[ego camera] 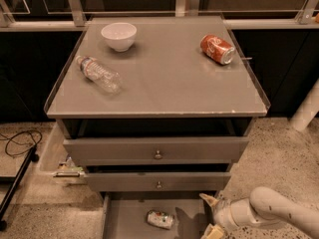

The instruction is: Pick 7up can from bottom drawer and place on counter

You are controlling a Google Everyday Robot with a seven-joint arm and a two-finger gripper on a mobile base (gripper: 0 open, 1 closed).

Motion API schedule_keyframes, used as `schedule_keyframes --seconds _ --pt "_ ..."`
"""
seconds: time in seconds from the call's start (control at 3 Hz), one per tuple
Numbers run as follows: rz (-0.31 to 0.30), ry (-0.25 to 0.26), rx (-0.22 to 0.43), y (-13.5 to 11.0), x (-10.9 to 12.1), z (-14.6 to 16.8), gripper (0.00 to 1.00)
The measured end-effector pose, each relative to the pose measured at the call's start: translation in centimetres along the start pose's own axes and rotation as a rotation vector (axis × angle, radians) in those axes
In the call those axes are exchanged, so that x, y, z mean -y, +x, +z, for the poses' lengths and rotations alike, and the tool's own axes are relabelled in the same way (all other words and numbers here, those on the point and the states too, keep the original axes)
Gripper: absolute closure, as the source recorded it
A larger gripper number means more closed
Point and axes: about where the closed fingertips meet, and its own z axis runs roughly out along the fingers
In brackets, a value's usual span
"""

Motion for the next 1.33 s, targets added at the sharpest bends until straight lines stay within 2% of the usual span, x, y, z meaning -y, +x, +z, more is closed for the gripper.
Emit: schedule_keyframes --seconds 0.33,0.67,1.0,1.33 --pt "-0.016 0.023 0.045 0.7 1.1 3.7 0.0" --pt "-0.045 0.026 0.117 1.3 2.2 8.4 0.0" --pt "-0.086 0.045 0.152 1.9 2.6 11.8 0.0" --pt "-0.114 0.085 0.158 2.7 3.3 14.1 0.0"
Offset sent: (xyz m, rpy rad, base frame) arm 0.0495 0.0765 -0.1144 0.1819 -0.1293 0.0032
